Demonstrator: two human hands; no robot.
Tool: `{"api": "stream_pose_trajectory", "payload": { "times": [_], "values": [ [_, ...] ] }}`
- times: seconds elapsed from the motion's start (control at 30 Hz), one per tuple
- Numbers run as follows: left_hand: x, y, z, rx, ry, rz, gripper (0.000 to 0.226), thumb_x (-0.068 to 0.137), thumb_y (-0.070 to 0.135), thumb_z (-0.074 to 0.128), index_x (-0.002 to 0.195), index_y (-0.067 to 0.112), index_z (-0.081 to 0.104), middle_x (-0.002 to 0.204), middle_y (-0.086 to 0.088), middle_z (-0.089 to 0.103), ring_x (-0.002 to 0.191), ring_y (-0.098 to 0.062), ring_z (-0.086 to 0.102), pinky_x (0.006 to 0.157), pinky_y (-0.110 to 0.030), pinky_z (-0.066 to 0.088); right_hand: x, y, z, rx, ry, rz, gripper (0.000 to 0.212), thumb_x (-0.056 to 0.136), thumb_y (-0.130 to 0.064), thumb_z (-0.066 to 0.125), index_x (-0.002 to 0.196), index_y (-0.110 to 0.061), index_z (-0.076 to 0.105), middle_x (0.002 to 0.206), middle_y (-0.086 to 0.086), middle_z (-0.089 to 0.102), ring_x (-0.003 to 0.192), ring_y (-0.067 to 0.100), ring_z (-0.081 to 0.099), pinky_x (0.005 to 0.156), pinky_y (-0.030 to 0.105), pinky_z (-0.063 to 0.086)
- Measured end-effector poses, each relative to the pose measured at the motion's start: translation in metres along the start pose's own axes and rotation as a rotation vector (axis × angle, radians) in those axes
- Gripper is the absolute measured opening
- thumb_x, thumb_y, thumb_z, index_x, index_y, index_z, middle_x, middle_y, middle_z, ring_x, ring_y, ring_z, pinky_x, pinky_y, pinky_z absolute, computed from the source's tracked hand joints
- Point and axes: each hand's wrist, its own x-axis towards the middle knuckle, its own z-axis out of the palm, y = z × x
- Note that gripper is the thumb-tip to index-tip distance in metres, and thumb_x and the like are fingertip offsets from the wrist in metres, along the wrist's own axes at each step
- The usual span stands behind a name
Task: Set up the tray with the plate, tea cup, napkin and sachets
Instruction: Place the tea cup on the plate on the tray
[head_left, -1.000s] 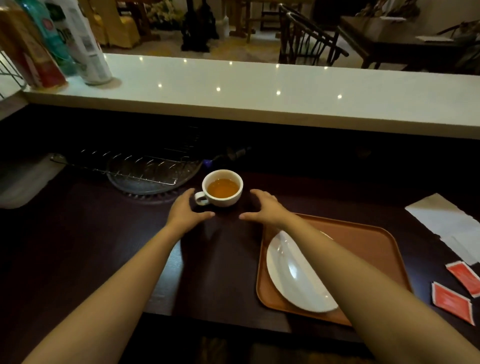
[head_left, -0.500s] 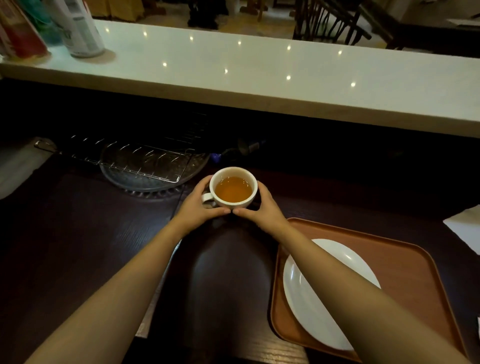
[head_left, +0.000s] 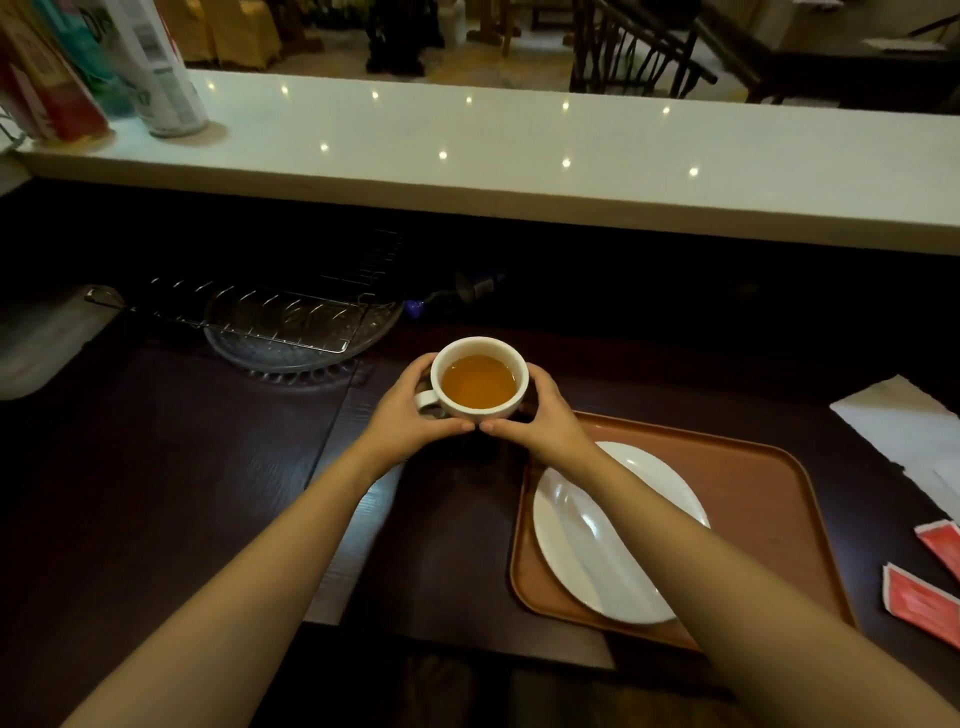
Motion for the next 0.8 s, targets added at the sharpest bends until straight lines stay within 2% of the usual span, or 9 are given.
{"api": "stream_pose_trajectory", "payload": {
  "times": [0.07, 0.17, 0.27, 0.33, 0.4, 0.47, 0.67, 0.73, 0.8],
  "values": [
    [-0.011, 0.011, 0.013, 0.020, -0.009, 0.023, 0.083, 0.058, 0.011, 0.085, 0.128, 0.021, 0.042, 0.113, 0.013, 0.055, 0.102, 0.008, 0.051, 0.074, 0.002, 0.041, -0.019, -0.001, -0.013, -0.003, 0.006, 0.011, 0.083, 0.066, -0.027, 0.080, 0.133, -0.025, 0.031, 0.139, 0.003, 0.037, 0.119, 0.012, 0.042, 0.087, 0.016, 0.039],
    [-0.028, 0.024, 0.035, 0.052, -0.038, 0.048, 0.084, 0.056, 0.015, 0.086, 0.128, 0.022, 0.041, 0.112, 0.016, 0.054, 0.101, 0.008, 0.051, 0.076, -0.005, 0.043, -0.051, -0.001, -0.033, -0.005, 0.018, 0.042, 0.084, 0.066, -0.025, 0.080, 0.133, -0.025, 0.031, 0.139, 0.003, 0.037, 0.123, 0.015, 0.041, 0.093, 0.025, 0.043],
    [-0.046, 0.035, 0.061, 0.068, -0.069, 0.060, 0.085, 0.056, 0.019, 0.086, 0.127, 0.024, 0.041, 0.113, 0.016, 0.052, 0.102, 0.004, 0.051, 0.080, -0.009, 0.041, -0.084, 0.000, -0.054, 0.001, 0.019, 0.052, 0.081, 0.067, -0.024, 0.080, 0.132, -0.025, 0.032, 0.135, 0.000, 0.040, 0.120, 0.014, 0.043, 0.083, 0.013, 0.041],
    [-0.057, 0.041, 0.079, 0.076, -0.084, 0.064, 0.082, 0.056, 0.023, 0.086, 0.125, 0.028, 0.041, 0.110, 0.023, 0.051, 0.100, 0.009, 0.051, 0.076, -0.007, 0.042, -0.105, 0.002, -0.068, -0.003, 0.033, 0.068, 0.081, 0.066, -0.025, 0.080, 0.132, -0.026, 0.032, 0.133, -0.001, 0.043, 0.116, 0.012, 0.044, 0.078, 0.011, 0.037],
    [-0.068, 0.045, 0.095, 0.089, -0.089, 0.070, 0.080, 0.055, 0.027, 0.086, 0.122, 0.032, 0.042, 0.107, 0.031, 0.048, 0.097, 0.020, 0.048, 0.071, -0.002, 0.042, -0.123, 0.005, -0.079, -0.013, 0.050, 0.084, 0.081, 0.066, -0.025, 0.080, 0.132, -0.027, 0.033, 0.133, -0.002, 0.043, 0.115, 0.011, 0.042, 0.079, 0.014, 0.036],
    [-0.077, 0.048, 0.109, 0.098, -0.099, 0.073, 0.081, 0.054, 0.030, 0.086, 0.121, 0.036, 0.040, 0.106, 0.035, 0.045, 0.095, 0.023, 0.046, 0.071, -0.002, 0.040, -0.138, 0.009, -0.088, -0.010, 0.055, 0.104, 0.080, 0.066, -0.023, 0.080, 0.131, -0.027, 0.033, 0.133, -0.002, 0.041, 0.116, 0.012, 0.041, 0.085, 0.019, 0.034],
    [-0.093, 0.046, 0.140, 0.144, -0.144, 0.071, 0.080, 0.054, 0.030, 0.086, 0.115, 0.042, 0.036, 0.108, 0.027, 0.045, 0.097, 0.007, 0.046, 0.074, -0.006, 0.034, -0.168, 0.026, -0.103, 0.020, 0.034, 0.160, 0.080, 0.062, -0.022, 0.082, 0.121, -0.041, 0.032, 0.133, -0.004, 0.038, 0.117, 0.012, 0.041, 0.087, 0.021, 0.035],
    [-0.095, 0.044, 0.145, 0.127, -0.154, 0.064, 0.082, 0.053, 0.028, 0.087, 0.116, 0.041, 0.036, 0.111, 0.023, 0.046, 0.098, 0.006, 0.047, 0.073, -0.003, 0.035, -0.171, 0.030, -0.105, 0.031, 0.037, 0.152, 0.081, 0.060, -0.020, 0.083, 0.121, -0.042, 0.035, 0.135, -0.002, 0.040, 0.117, 0.011, 0.043, 0.083, 0.017, 0.038],
    [-0.095, 0.042, 0.149, 0.115, -0.159, 0.062, 0.083, 0.053, 0.027, 0.087, 0.119, 0.039, 0.037, 0.115, 0.020, 0.047, 0.100, 0.004, 0.048, 0.073, -0.004, 0.037, -0.172, 0.032, -0.105, 0.043, 0.031, 0.128, 0.076, 0.060, -0.018, 0.083, 0.112, -0.049, 0.038, 0.129, -0.006, 0.044, 0.112, 0.002, 0.048, 0.076, 0.009, 0.041]
  ]
}}
